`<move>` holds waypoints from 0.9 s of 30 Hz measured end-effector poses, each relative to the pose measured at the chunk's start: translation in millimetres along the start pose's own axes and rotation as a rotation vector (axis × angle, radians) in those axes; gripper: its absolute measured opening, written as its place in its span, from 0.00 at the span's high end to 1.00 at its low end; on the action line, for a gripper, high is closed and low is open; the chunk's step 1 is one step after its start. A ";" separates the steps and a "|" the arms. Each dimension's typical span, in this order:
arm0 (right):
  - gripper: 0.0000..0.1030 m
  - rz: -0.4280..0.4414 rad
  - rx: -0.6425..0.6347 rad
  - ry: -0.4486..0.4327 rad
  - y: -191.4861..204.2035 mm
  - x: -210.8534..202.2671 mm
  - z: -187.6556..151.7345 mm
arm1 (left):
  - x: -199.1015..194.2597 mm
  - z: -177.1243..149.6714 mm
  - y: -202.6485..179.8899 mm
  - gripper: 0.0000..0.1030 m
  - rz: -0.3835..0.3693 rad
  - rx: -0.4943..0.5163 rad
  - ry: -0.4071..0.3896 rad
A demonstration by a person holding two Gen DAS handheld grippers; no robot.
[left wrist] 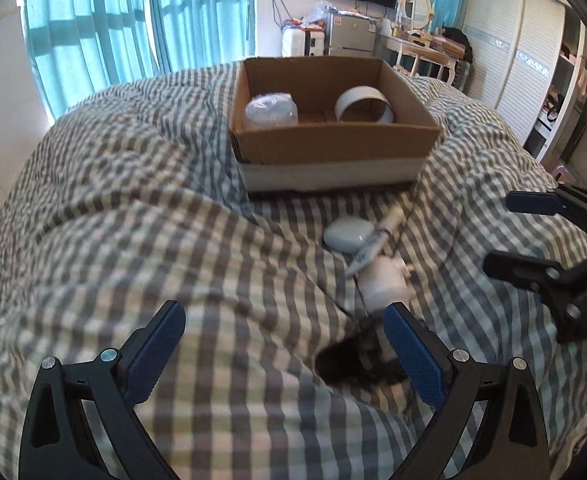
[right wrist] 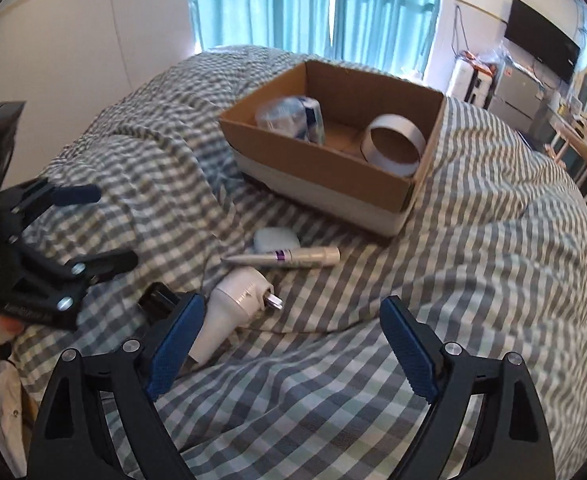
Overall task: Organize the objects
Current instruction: 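Move the left tool to the black hair dryer nozzle and grasp it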
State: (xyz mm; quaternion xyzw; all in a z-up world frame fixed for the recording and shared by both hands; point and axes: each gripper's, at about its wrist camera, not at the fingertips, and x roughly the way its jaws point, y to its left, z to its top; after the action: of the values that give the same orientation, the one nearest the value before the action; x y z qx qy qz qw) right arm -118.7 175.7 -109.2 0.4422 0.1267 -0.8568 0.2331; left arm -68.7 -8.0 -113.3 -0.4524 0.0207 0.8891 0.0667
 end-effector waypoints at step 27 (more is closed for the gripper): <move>0.13 -0.055 0.116 0.006 -9.3 14.9 -23.1 | 46.9 -25.0 -43.3 0.26 -0.189 0.136 0.142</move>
State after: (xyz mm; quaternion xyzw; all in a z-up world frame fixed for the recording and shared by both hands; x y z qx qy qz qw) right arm -114.8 189.2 -134.6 0.4539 0.0897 -0.8675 0.1830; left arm -70.0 37.1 -164.9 -0.5084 0.0427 0.8413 0.1789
